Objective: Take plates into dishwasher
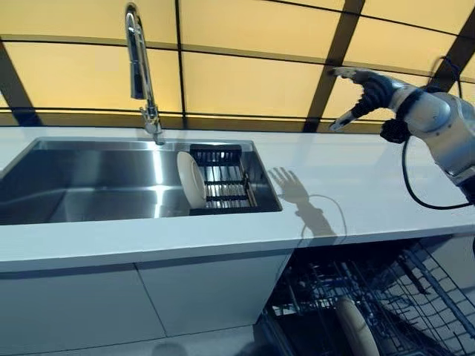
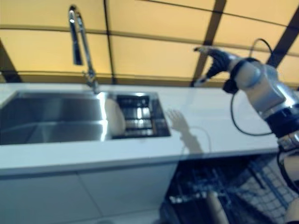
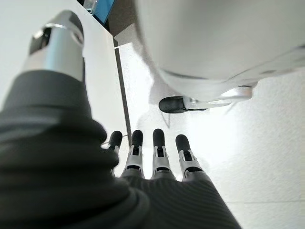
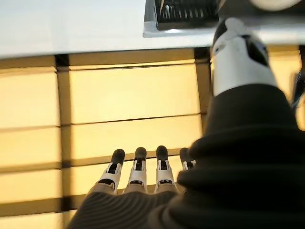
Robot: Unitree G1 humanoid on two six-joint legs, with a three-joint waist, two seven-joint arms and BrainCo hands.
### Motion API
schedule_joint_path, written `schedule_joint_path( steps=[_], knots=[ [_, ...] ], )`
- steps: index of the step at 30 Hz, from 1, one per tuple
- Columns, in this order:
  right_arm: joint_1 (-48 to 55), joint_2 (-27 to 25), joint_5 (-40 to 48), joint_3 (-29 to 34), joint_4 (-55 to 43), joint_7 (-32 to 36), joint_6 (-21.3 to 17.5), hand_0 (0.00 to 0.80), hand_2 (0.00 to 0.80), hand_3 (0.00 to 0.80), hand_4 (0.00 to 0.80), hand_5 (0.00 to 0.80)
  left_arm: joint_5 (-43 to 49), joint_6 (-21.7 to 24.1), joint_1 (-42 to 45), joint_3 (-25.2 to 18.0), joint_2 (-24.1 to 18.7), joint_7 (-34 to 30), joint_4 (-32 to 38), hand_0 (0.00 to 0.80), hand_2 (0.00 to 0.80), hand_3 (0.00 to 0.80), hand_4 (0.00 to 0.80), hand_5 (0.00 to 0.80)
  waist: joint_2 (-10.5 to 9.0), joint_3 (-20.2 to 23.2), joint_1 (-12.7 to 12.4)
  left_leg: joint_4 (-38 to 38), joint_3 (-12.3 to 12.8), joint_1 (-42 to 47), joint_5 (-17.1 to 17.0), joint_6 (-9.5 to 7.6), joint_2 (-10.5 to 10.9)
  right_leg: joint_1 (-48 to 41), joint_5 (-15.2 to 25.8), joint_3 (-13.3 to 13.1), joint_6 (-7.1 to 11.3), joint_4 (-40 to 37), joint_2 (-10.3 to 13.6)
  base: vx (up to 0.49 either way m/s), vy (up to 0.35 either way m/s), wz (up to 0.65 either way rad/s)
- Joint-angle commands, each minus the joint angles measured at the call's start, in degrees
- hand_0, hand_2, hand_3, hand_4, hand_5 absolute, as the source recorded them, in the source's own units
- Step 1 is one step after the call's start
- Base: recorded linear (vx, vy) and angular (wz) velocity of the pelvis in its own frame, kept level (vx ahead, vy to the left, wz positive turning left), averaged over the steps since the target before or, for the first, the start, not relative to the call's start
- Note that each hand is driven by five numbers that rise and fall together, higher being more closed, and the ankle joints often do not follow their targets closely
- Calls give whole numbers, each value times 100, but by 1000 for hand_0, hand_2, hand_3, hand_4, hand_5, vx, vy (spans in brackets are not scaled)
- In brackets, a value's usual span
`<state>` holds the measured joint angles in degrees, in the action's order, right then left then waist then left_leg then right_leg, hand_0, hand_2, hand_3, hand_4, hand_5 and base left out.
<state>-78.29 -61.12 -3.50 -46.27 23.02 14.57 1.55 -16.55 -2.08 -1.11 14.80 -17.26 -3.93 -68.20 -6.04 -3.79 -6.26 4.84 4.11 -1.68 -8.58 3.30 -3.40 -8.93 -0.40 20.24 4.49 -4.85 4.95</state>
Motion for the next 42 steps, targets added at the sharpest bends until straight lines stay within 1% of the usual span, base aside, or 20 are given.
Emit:
schedule_joint_path(
  steps=[1, 5, 7, 10, 11, 17, 20, 23, 25, 32, 38, 42],
  knots=[
    [-977, -17, -539, -525, 194, -258, -386, 0, 0, 0, 0, 0, 3, -21, -99, 257, -256, -94, -21, 0, 0, 0, 0, 0, -396, 142, -222, 16, 130, 255, 431, 28, 131, 291, 439, -12, 144, -15, 82, 35, 37, 13],
    [-1230, 138, -1103, -826, 102, -314, -569, 0, 0, 0, 0, 0, -68, -38, -54, 263, -277, -91, 6, 0, 0, 0, 0, 0, -463, 119, -312, 16, 105, 164, 397, 11, 157, 354, 476, 66, 177, -15, 97, 28, 43, 17],
    [-1266, 177, -1249, -901, 26, -331, -579, 0, 0, 0, 0, 0, -67, -52, -47, 244, -296, -98, 18, 0, 0, 0, 0, 0, -491, 98, -340, 16, 94, 125, 382, 2, 166, 386, 499, 99, 193, -15, 102, 18, 34, 5],
    [-1299, 220, -1478, -965, -52, -415, -704, 0, 0, 0, 0, 0, -108, -35, -28, 240, -323, -102, 33, 0, 0, 0, 0, 0, -529, 50, -375, 16, 83, 69, 368, -12, 169, 438, 533, 127, 219, -15, 104, -2, 18, 5],
    [-1320, 241, -1615, -1000, -158, -478, -809, 0, 0, 0, 0, 0, -163, -7, -29, 215, -353, -141, 60, 0, 0, 0, 0, 0, -560, 7, -392, 16, 83, 22, 357, -14, 167, 482, 560, 147, 241, -15, 109, -16, 34, 12],
    [-1354, 304, -2096, -1206, -445, -315, -1072, 0, 0, 0, 0, 0, -389, 90, -73, 165, -423, -184, 140, 0, 0, 0, 0, 0, -664, -147, -441, 16, 42, -134, 330, -28, 165, 625, 623, 182, 284, -15, 102, -12, 27, 9],
    [-1315, 270, -2264, -1311, -590, -279, -1036, 0, 0, 0, 0, 0, -474, 176, -85, 139, -493, -157, 183, 0, 0, 0, 0, 0, -734, -270, -487, 16, -4, -239, 301, -32, 145, 721, 683, 202, 316, -15, 92, -5, -9, 1],
    [-1331, 275, -2491, -1367, -596, -417, -1079, 0, 0, 0, 0, 0, -615, 262, -132, 129, -576, -187, 205, 0, 0, 0, 0, 0, -767, -400, -515, 16, -30, -358, 281, -33, 134, 835, 726, 227, 341, -15, 96, -40, -19, 8],
    [-1354, 302, -2772, -1400, -547, -537, -1030, 0, 0, 0, 0, 0, -669, 359, -162, 116, -609, -180, 241, 0, 0, 0, 0, 0, -765, -533, -544, 16, -66, -476, 263, -39, 145, 939, 746, 230, 353, -15, 100, -78, -2, 13],
    [-1402, 338, -2927, -1445, -569, -812, -907, 0, 0, 0, 0, 0, -841, 547, -203, 132, -668, -232, 272, 0, 0, 0, 0, 0, -732, -749, -564, 16, -132, -627, 251, -57, 183, 1089, 784, 249, 378, -15, 134, -36, 17, 6],
    [-1443, 351, -2988, -1454, -525, -965, -742, 0, 0, 0, 0, 0, -909, 580, -148, 149, -685, -281, 353, 0, 0, 0, 0, 0, -689, -839, -593, 16, -172, -673, 272, -74, 212, 1133, 788, 266, 403, -15, 191, 6, 21, 2],
    [-1458, 397, -3025, -1438, -465, -1053, -673, 0, 0, 0, 0, 0, -895, 554, -137, 157, -691, -279, 378, 0, 0, 0, 0, 0, -700, -855, -606, 16, -179, -659, 293, -78, 214, 1120, 790, 300, 422, -15, 221, 12, 9, 2]
  ],
)
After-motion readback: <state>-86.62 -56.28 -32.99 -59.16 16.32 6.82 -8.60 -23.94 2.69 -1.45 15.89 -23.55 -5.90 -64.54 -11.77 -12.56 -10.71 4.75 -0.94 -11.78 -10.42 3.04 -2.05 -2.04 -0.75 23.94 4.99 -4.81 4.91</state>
